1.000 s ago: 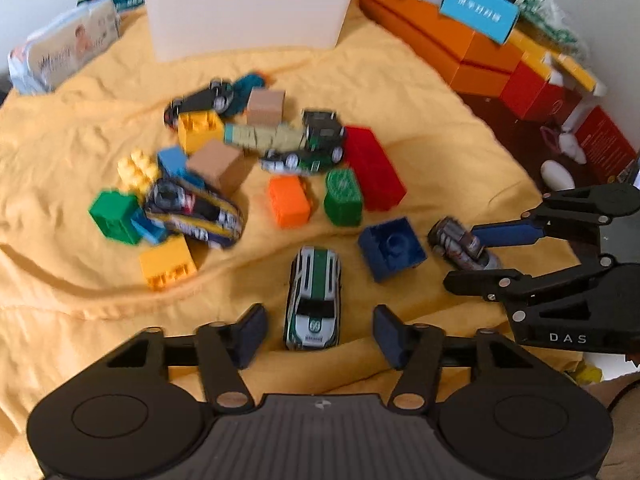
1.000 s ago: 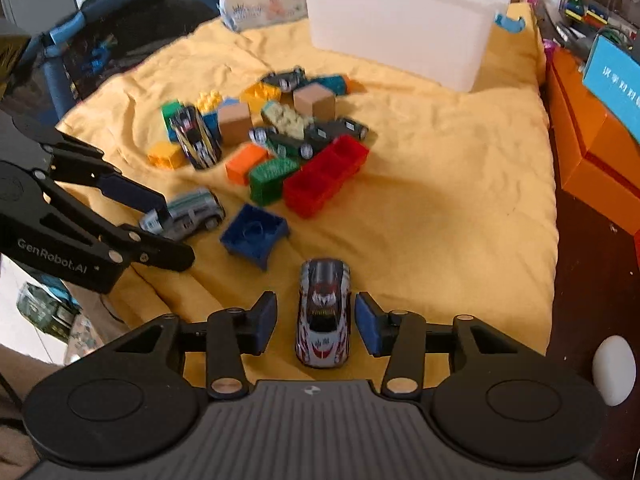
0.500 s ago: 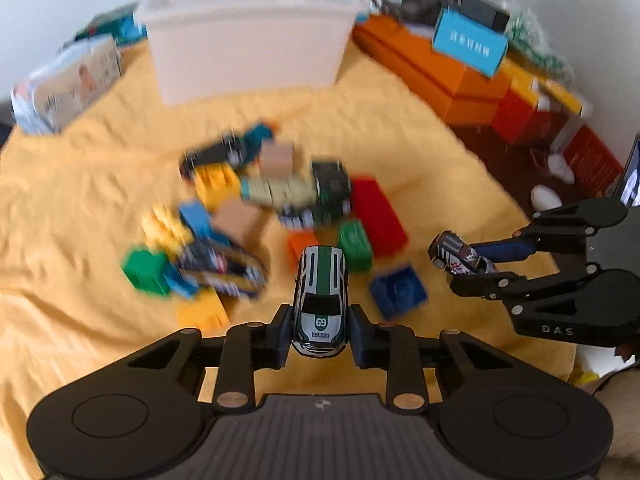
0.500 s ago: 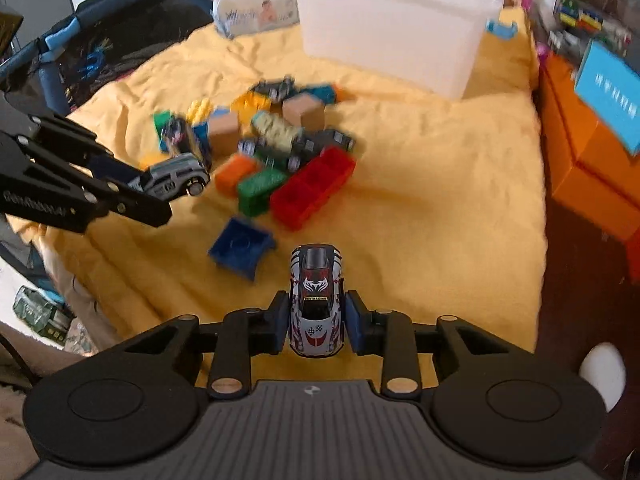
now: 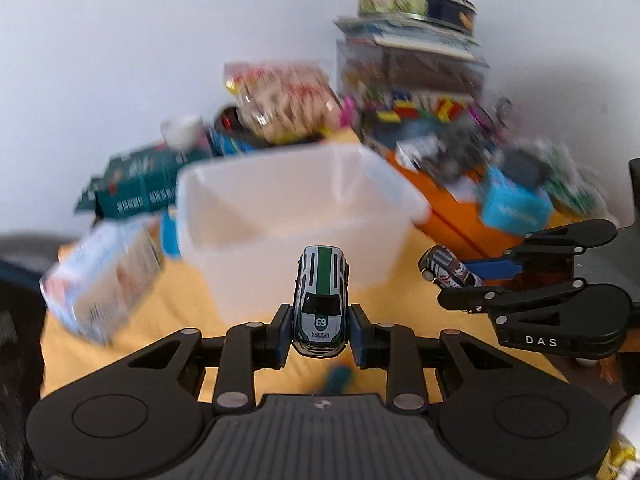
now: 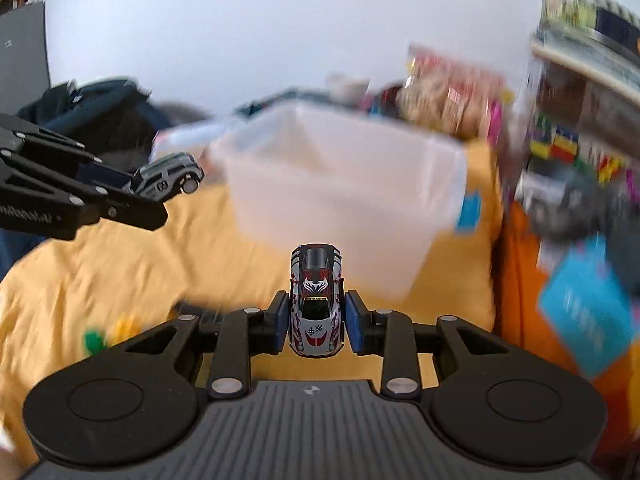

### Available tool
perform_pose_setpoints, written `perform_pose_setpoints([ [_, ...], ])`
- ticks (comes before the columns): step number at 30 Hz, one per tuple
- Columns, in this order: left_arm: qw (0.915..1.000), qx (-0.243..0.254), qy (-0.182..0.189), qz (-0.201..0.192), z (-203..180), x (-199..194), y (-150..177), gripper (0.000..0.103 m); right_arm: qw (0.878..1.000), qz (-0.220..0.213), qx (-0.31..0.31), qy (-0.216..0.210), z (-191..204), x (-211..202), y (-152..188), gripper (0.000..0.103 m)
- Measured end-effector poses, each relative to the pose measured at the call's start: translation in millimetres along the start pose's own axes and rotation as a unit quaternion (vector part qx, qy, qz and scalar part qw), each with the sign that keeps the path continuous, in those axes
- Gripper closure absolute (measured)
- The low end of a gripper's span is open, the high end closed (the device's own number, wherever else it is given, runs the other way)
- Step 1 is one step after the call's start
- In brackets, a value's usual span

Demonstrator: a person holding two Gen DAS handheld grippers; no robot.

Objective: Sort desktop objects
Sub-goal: 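Lift both held cars and carry them toward the white bin, then open both grippers over the white bin to drop the cars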

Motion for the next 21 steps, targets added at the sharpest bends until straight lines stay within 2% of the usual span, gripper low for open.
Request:
perform_pose_setpoints([
  [4,0.9998,-0.004,-0.009,-0.016,25.7,25.5,-35.0,0.07,0.999,-0.029,0.002,0.02,-4.3,25.7,-45.1,0.07],
  [10,0.9999,-0.002,-0.01,-0.008,50.3,70.9,-63.7,0.07,0.998,-0.024,0.018,0.047,-15.5,67.2,-89.6,0.07],
  [15,0.9994,-0.001,-0.02,0.027,65.6,120.7,-55.5,0.07,0.996,0.004,0.052,0.067,-26.6,100.9,-95.8,0.07],
  [17,0.9988,-0.004,-0.012,0.048,66.9,137.6,-47.3,0.07,0.995,0.018,0.063,0.073,-29.6,111.7,-92.7,0.069],
  [19,0.9985,-0.011,-0.006,0.053,68.0,141.5,-40.9,0.07,0.995,0.029,0.067,0.074,-31.1,119.2,-88.7,0.068],
  [21,0.9986,-0.018,0.0,0.049,67.6,138.1,-39.5,0.062,0.994,0.03,0.069,0.074,-32.1,119.4,-87.1,0.066],
])
Point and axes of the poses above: each gripper's, at about its wrist camera, not at the fingertips, and x roughly the way its jaws point, z to its left, y to its underside, the point moved 5 cm from there along x, roughly the way its jaws point, and after that the axes turned 7 degrees about x, right-handed, at the moved point
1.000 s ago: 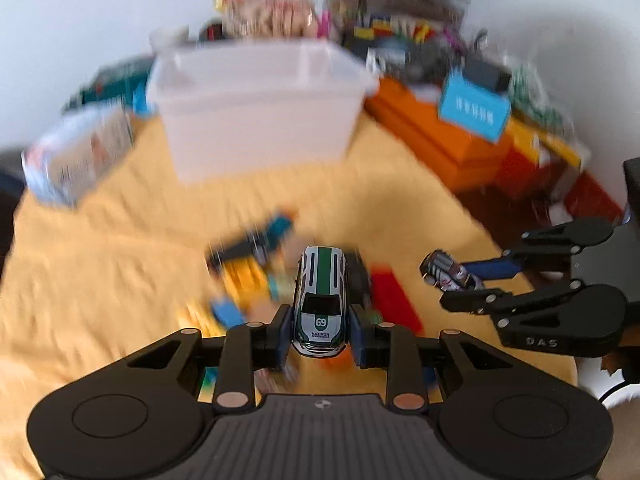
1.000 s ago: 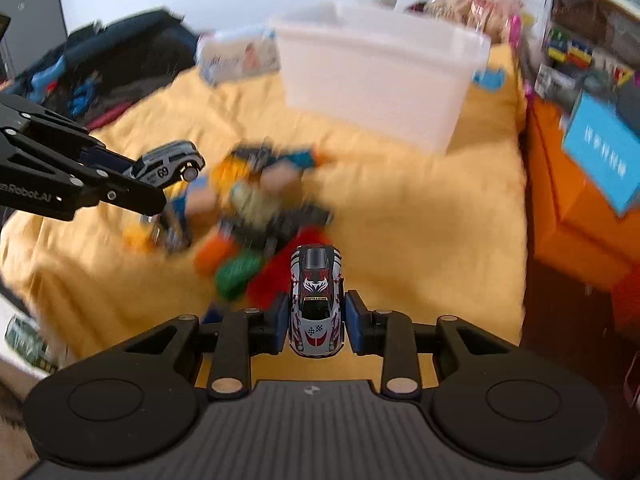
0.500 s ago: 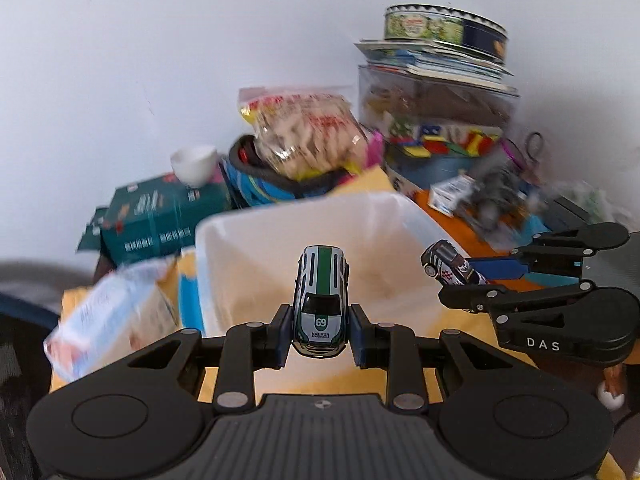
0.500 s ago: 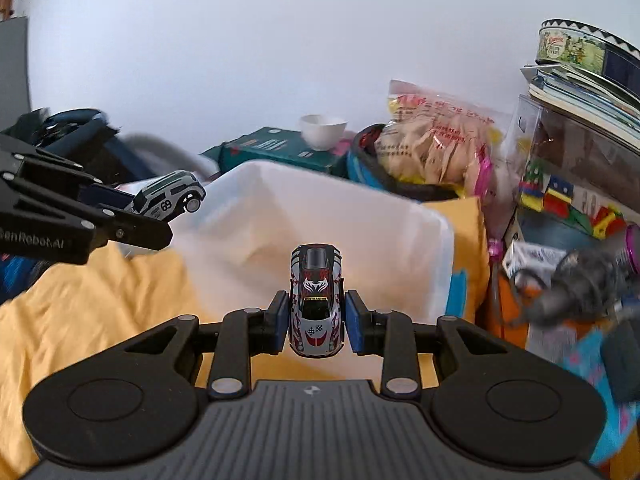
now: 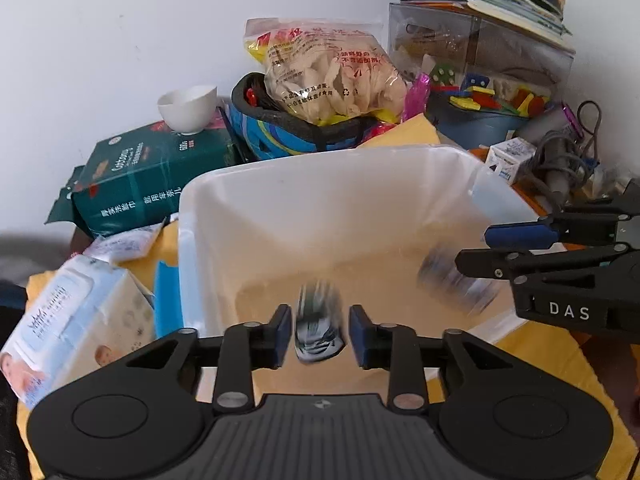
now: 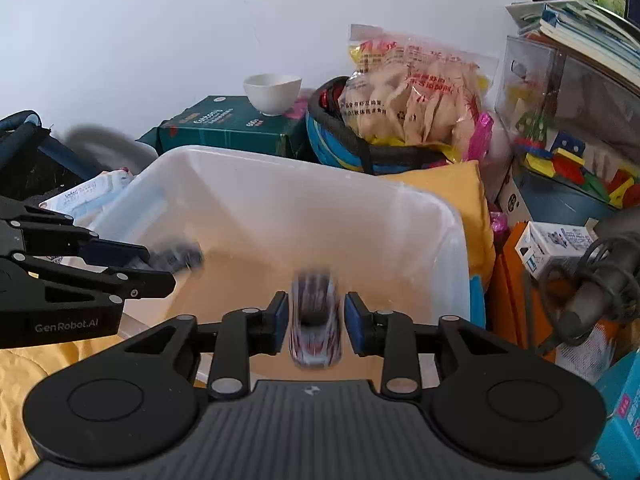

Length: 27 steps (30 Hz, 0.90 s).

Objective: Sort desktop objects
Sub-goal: 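Open both grippers over the white bin to drop the cars, then grasp a black-and-yellow car with the left gripper while the right grasps a white car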

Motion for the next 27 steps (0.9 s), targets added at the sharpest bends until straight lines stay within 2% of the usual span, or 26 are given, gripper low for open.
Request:
perform_pose_setpoints([
  [3,0.9997,0.001,0.001,-0.023,-0.9,-21.1,-0.6,0.06,1.0,-0.02,-0.001,-0.001,-1.0,-13.8,-2.7,0.065],
  [4,0.9995,0.003,0.001,-0.032,-1.8,-30.8,-0.4,0.059,1.0,-0.029,0.002,-0.004,-3.5,-24.0,-2.1,0.06],
  [6,0.9988,0.003,-0.004,-0.048,-1.7,-55.4,5.8,0.043,0.999,-0.043,0.01,-0.017,-7.0,-40.6,-0.7,0.048],
  [8,0.9985,0.004,-0.001,-0.055,-4.8,-77.7,20.6,0.032,0.998,-0.048,0.014,-0.029,-9.6,-60.0,7.5,0.045],
  [11,0.9993,0.008,0.002,-0.036,-13.2,-95.6,51.2,0.032,0.999,-0.034,0.014,-0.038,-11.9,-80.6,29.9,0.04],
  [12,0.9996,0.005,0.004,-0.027,-15.7,-99.1,62.2,0.032,0.999,-0.018,0.02,-0.047,-12.7,-85.9,42.7,0.038],
  [14,1.0,-0.001,0.01,-0.001,-24.3,-103.2,90.0,0.032,0.997,0.017,0.031,-0.062,-12.3,-87.0,62.9,0.028],
  [15,0.9997,-0.004,0.015,0.017,-30.2,-103.5,105.6,0.032,0.996,0.036,0.035,-0.067,-11.4,-88.1,76.4,0.027],
  [19,0.9969,-0.016,0.033,0.07,-51.9,-106.5,160.9,0.032,0.995,0.072,0.028,-0.058,-6.5,-94.9,126.8,0.021],
  [21,0.9954,-0.022,0.04,0.084,-61.2,-110.2,183.8,0.033,0.995,0.078,0.024,-0.05,-4.1,-99.4,147.3,0.021],
  [24,0.9957,-0.025,0.041,0.08,-72.1,-119.2,203.3,0.034,0.993,0.096,0.017,-0.059,-1.0,-107.7,173.9,0.021],
  [27,0.9957,-0.005,0.037,0.084,-82.0,-123.6,210.4,0.035,0.993,0.096,-0.023,-0.068,11.0,-118.7,193.5,0.031],
])
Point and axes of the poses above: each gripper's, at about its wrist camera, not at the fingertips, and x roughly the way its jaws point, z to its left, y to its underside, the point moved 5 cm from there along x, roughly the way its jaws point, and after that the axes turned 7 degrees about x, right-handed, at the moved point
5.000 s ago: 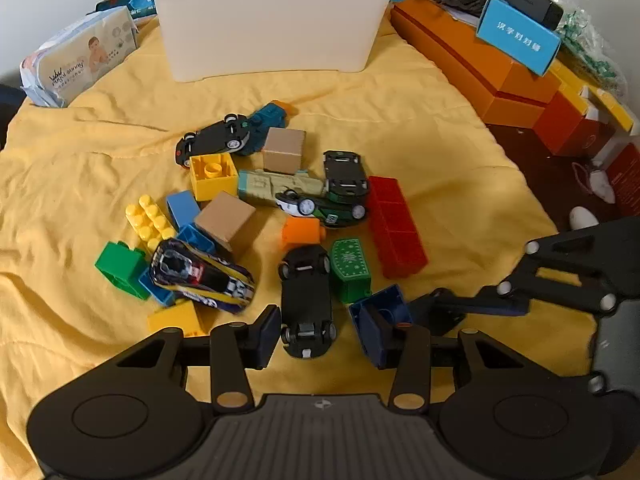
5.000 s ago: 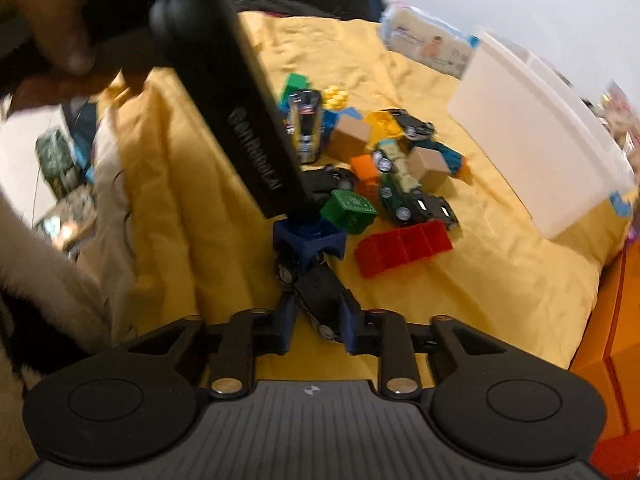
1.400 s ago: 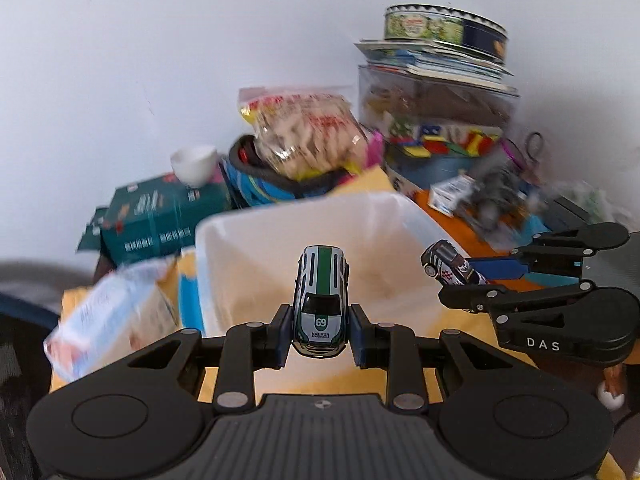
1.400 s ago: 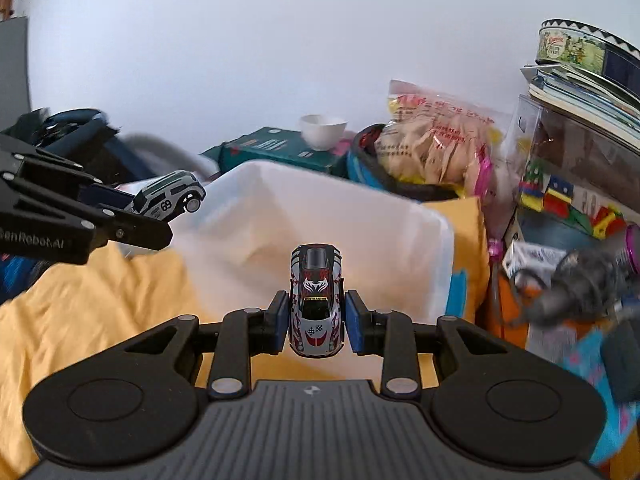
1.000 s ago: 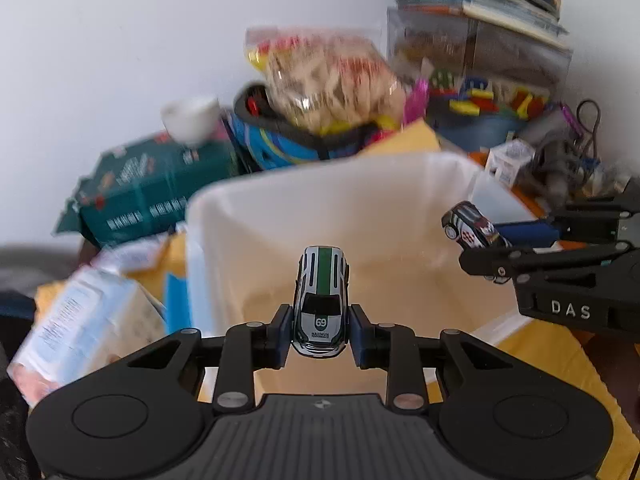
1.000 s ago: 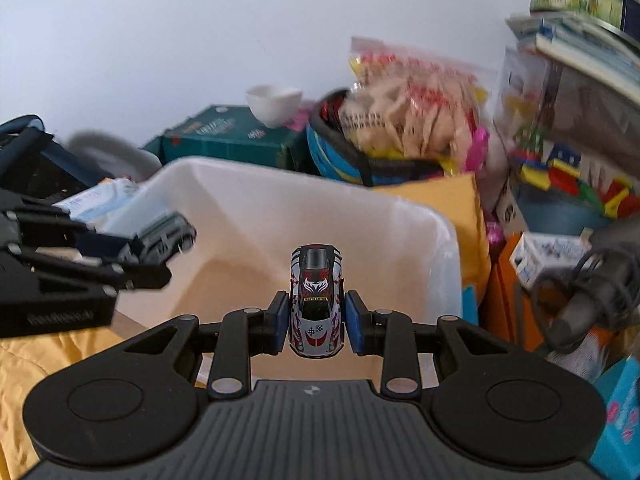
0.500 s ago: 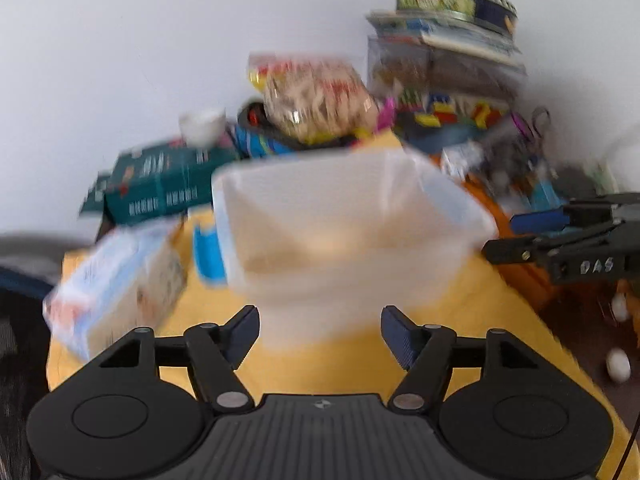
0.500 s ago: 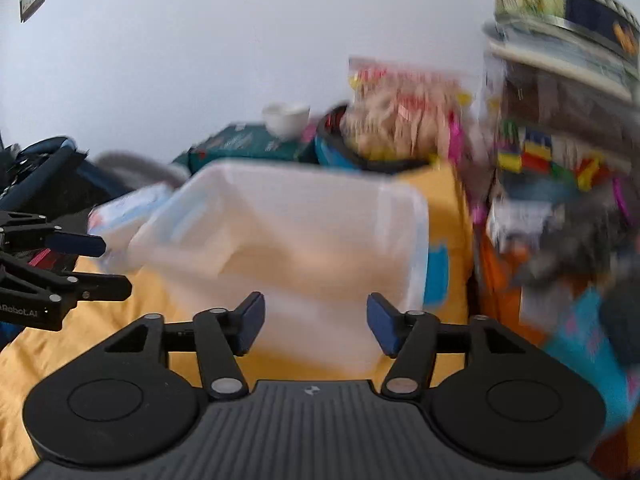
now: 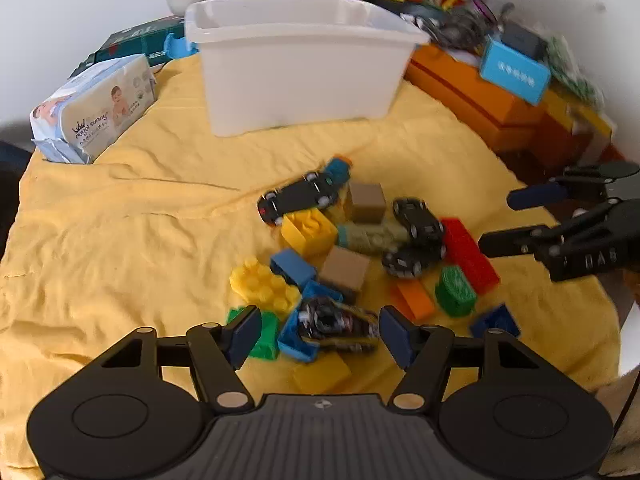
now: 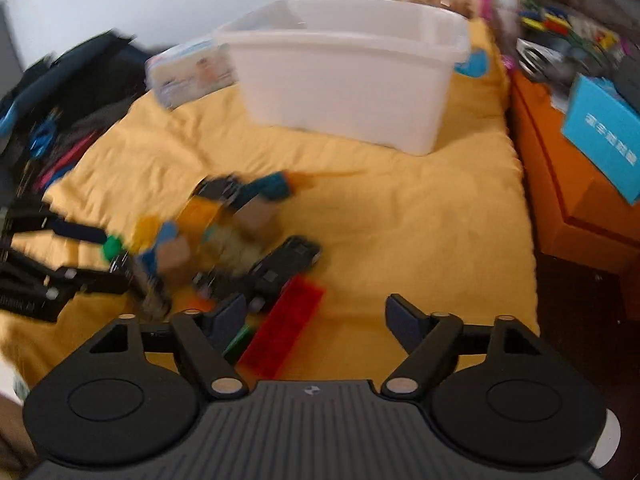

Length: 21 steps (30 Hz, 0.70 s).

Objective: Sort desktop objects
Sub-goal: 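Grasp a black-and-yellow car with the left gripper while the right grasps a white car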

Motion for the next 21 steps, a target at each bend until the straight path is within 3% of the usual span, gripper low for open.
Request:
perform_pose_setpoints([
  [3,0.9999,0.014,0.004,-0.001,-9.3,-3.7,1.7,0.035,0.995,-0.015,-0.093,-0.006,29.7,-4.6,11.6,0.049],
  [5,0.9999,0.014,0.01,-0.001,-12.6,-3.4,4.1,0.035,0.993,-0.018,-0.118,-0.022,44.9,-4.9,14.2,0.064],
  [7,0.9997,0.017,0.017,0.0,-17.3,-2.3,6.6,0.035,0.991,-0.002,-0.128,-0.031,55.1,2.8,16.0,0.069],
  [15,0.9988,0.041,0.029,-0.004,-24.2,-3.5,6.2,0.037,0.983,0.037,-0.165,-0.071,77.2,18.1,35.1,0.069],
  [18,0.9949,0.097,0.024,-0.01,-29.5,-2.3,-2.3,0.037,0.986,0.03,-0.165,-0.021,66.1,19.4,31.6,0.069],
  [19,0.9916,0.128,0.02,-0.008,-31.5,-1.0,-4.9,0.037,0.986,0.029,-0.166,0.002,59.3,20.9,29.6,0.069],
  [21,0.981,0.193,0.017,0.006,-35.3,3.8,-8.5,0.041,0.989,0.033,-0.143,0.005,46.9,21.6,24.7,0.069],
])
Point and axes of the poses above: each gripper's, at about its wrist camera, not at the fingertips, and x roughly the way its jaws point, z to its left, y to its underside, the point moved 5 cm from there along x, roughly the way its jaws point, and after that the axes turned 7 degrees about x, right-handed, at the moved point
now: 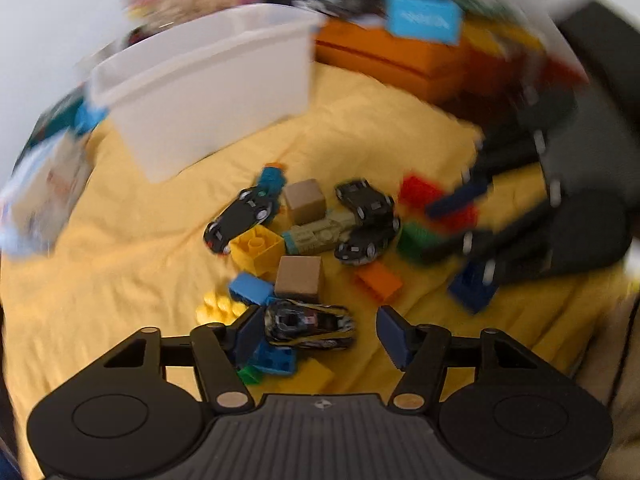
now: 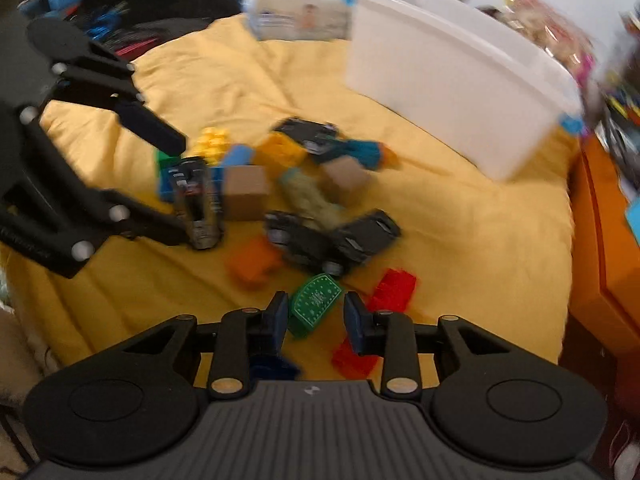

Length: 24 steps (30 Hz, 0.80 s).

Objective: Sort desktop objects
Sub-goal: 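Grasp a black-and-yellow car with the left gripper while the right grasps a white car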

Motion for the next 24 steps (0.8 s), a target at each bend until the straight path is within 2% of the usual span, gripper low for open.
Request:
perform_pose_setpoints([
  [1,0.9994,0.033,0.003,0.006,-1.8,1.6,-0.8,0.042,1.0,-0.004,0.007,-0.01,-2.9,-2.3,-1.8,0.069],
  [3,0.9953,0.093,0.02,0.015,-6.3,3.7,-1.2,0.044,0.999,-0.022,-0.029,-0.018,3.3,-7.1,-6.7,0.068],
  [7,0.9814,0.19,0.029,0.002,-14.8,4.9,-5.8,0.044,0.993,-0.031,-0.103,-0.042,24.0,-0.3,-10.2,0.068],
  [10,0.9717,0.234,0.025,0.013,-19.5,11.7,-6.7,0.044,0.987,-0.033,-0.158,-0.022,34.2,13.4,-10.5,0.068],
  [13,0.976,0.212,0.037,0.028,-17.0,17.9,-2.0,0.046,0.985,-0.038,-0.17,-0.015,28.8,19.8,-20.5,0.071],
  [17,0.9854,0.158,0.06,0.019,-18.7,11.8,2.9,0.046,0.983,-0.019,-0.181,0.007,16.4,33.5,-24.6,0.082],
  [18,0.9873,0.137,0.078,0.021,-19.5,11.0,3.9,0.046,0.984,-0.016,-0.179,0.005,14.4,34.4,-24.2,0.086],
  [20,0.9893,0.102,0.102,0.024,-22.4,11.2,6.3,0.047,0.988,-0.017,-0.154,-0.009,9.3,31.1,-25.8,0.086],
  [24,0.9937,0.091,0.063,0.013,-30.8,10.0,11.0,0.047,0.995,-0.057,-0.066,-0.043,-3.3,2.5,-36.9,0.086],
])
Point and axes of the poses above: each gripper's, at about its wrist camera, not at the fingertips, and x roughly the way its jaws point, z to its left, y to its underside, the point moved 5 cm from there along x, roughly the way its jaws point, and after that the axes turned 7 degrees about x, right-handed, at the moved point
